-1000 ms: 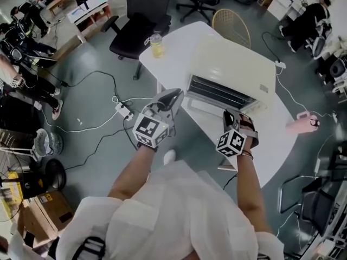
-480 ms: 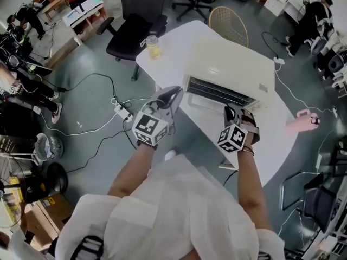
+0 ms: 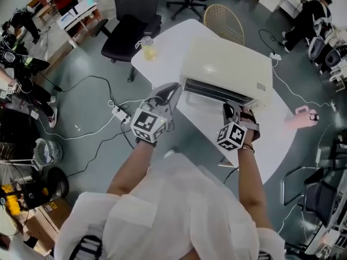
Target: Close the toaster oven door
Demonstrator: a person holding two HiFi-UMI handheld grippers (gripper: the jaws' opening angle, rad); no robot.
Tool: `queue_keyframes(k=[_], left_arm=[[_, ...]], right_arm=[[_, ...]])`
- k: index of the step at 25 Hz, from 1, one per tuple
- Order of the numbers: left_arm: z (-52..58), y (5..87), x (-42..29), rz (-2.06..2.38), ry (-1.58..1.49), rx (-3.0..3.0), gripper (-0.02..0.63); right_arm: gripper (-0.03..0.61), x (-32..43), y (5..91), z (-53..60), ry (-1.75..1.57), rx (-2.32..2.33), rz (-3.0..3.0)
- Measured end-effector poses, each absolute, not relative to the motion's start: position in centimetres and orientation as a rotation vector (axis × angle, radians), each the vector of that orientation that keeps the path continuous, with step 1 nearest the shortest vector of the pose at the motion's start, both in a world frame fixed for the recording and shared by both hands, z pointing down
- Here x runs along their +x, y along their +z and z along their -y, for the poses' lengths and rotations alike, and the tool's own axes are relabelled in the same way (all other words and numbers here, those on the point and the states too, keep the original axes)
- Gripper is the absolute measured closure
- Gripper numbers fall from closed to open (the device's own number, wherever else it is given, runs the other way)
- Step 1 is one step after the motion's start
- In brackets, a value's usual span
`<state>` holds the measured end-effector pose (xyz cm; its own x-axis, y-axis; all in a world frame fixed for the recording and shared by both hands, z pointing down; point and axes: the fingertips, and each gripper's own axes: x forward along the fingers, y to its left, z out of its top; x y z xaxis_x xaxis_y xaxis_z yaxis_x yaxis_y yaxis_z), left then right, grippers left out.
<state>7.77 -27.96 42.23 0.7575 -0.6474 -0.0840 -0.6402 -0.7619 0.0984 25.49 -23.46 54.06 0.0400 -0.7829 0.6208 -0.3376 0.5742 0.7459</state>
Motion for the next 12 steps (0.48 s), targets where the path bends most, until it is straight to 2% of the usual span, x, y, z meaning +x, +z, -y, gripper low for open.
queue_keyframes(k=[6, 12], left_arm=[[28.9, 42.2, 7.7, 1.043, -0.186, 2.882, 0.591], [29.7, 42.2, 7.9, 1.020, -0.181, 2.895, 0.591]], right_arm=[[0.511, 25.8, 53.5, 24.2, -0.455, 0.998, 1.541], [0.442, 26.2, 52.9, 24.8, -0.469, 1.029, 1.524]])
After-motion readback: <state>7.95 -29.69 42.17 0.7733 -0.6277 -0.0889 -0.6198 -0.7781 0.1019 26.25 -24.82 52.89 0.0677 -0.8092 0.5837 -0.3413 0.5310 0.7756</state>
